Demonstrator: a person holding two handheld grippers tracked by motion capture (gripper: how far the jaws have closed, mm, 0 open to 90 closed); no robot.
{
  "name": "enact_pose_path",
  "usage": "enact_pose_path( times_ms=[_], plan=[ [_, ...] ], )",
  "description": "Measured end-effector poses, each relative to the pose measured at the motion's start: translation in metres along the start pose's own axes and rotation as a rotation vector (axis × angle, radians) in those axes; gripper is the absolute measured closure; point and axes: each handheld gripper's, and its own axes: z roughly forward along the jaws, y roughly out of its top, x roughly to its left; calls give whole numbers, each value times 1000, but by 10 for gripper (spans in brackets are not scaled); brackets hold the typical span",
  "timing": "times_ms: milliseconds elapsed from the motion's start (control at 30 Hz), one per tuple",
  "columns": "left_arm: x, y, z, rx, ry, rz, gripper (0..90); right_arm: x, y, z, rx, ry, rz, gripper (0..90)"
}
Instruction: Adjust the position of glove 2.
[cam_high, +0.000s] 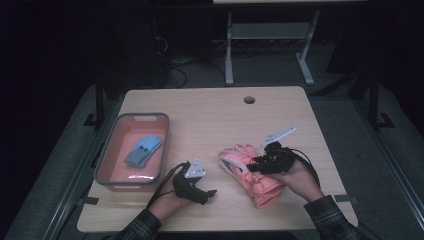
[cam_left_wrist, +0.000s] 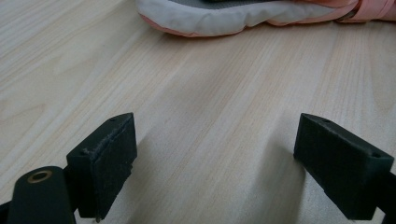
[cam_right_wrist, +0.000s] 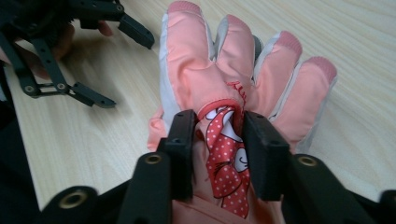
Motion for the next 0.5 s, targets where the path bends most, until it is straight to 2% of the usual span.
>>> enact_pose_path(
  times_ms=[133,267,367,500],
  plan=[
    [0,0,0,0,0,0,123,-1,-1,2,4,-6,20,485],
    [0,0,0,6,1,6,122,0,1,-3,-24,-11,17,333],
    [0,1,1,2,3,-2,122,1,3,-9,-51,-13,23,299],
    [0,4,1,24,14,-14,130,0,5,-21,-87,-21,26,296]
  ],
)
